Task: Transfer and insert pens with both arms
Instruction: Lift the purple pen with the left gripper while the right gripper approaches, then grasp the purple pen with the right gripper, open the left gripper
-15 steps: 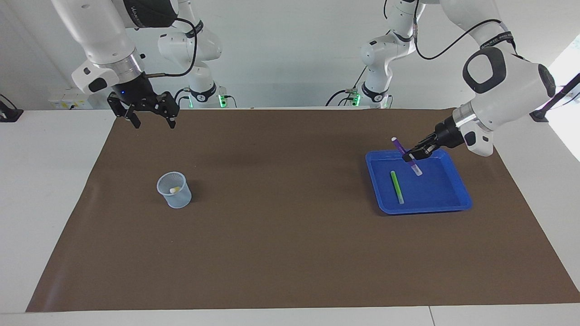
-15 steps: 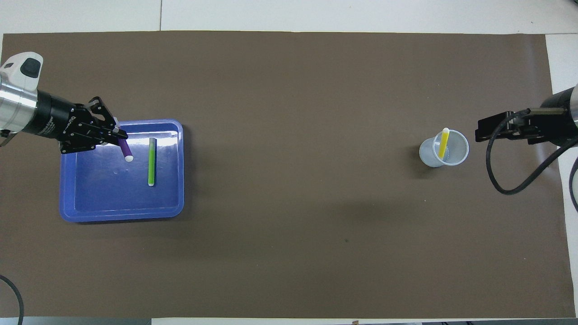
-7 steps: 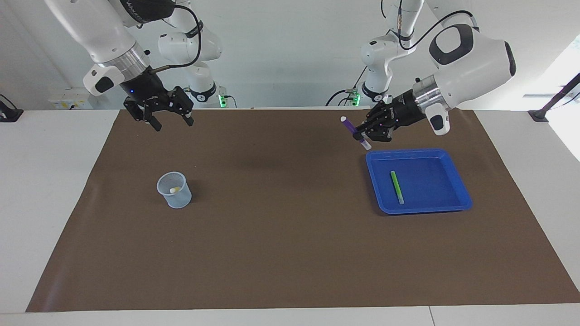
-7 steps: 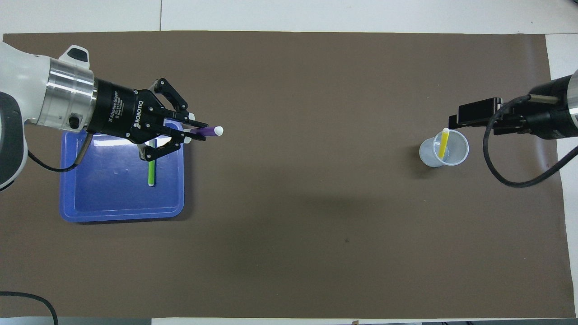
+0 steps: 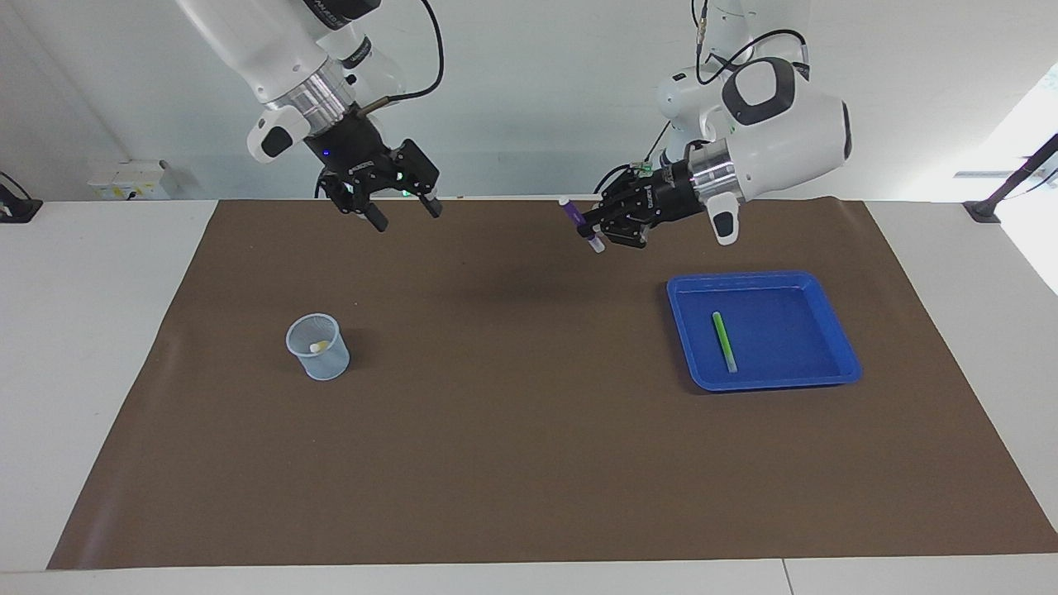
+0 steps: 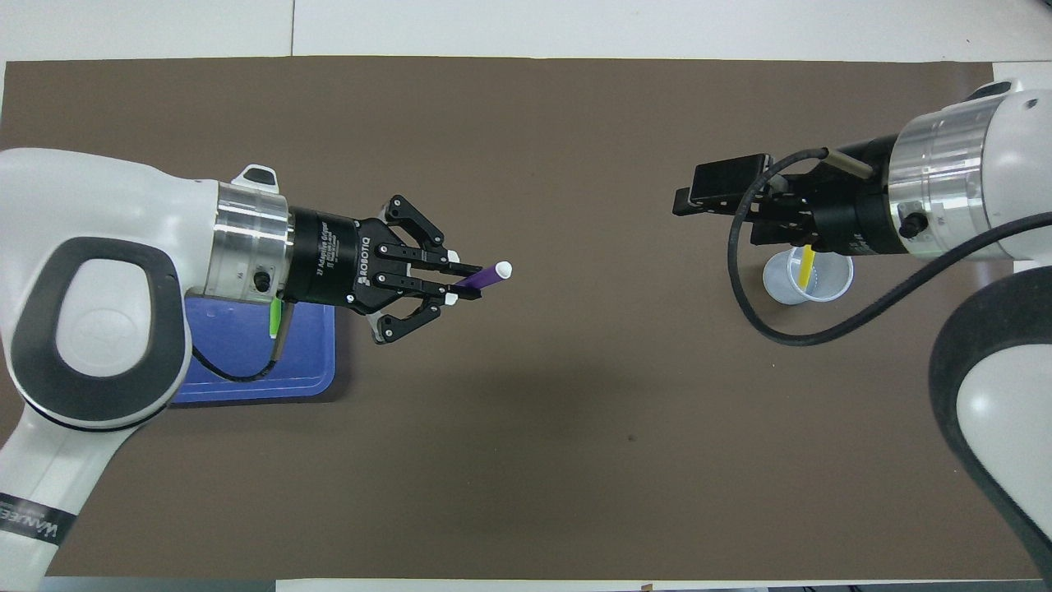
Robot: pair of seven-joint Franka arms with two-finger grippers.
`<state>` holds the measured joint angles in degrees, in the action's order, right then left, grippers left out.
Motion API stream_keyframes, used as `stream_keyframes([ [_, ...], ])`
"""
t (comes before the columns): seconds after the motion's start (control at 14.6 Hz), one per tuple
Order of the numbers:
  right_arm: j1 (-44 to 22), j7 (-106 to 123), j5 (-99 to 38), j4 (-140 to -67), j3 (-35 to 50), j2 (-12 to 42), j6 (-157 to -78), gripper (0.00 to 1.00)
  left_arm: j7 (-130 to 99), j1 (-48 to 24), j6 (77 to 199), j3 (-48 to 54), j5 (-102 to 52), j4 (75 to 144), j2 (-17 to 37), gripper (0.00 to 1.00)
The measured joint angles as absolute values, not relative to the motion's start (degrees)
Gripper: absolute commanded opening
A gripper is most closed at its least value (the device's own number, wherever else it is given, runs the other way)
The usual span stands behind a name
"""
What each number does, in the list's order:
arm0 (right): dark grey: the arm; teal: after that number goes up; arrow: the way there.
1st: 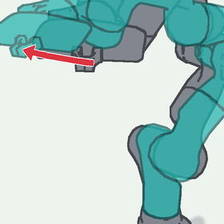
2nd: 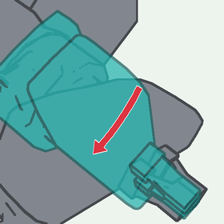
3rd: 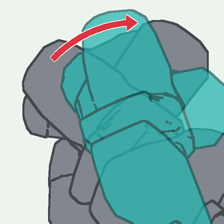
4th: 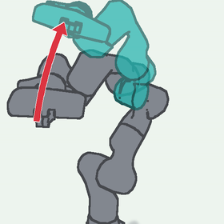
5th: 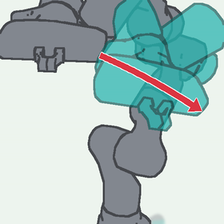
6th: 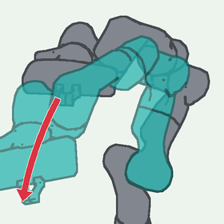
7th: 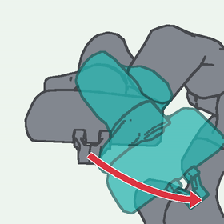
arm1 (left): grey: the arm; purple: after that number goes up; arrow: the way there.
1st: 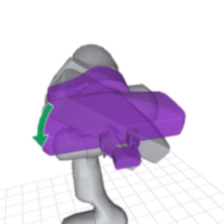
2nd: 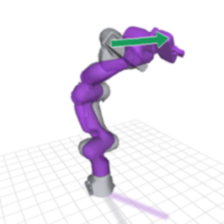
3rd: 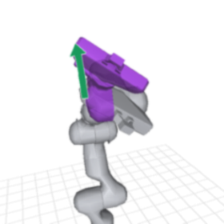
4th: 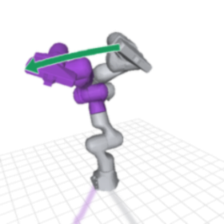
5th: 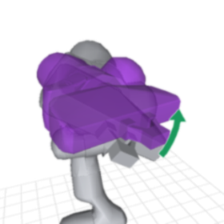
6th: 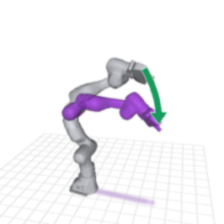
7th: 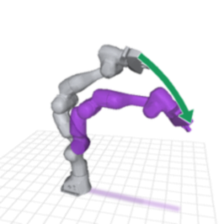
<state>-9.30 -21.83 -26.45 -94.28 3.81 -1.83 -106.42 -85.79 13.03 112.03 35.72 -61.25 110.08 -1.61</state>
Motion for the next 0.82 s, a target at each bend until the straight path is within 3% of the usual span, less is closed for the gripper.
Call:
stream_keyframes([
  [0.41, -16.47, -28.72, -27.1, -95.3, 3.87, -1.22, -112.1, 1.0, -91.23, 7.58, 122.82, 35.76, -64.32, 113.67, -4.09, 0.0],
  [0.82, -19.6, -29.07, -27.1, -96.36, 3.88, -0.73, -113.22, 1.0, -92.25, 6.81, 124.74, 35.66, -65.6, 113.75, -4.1, 0.0],
])
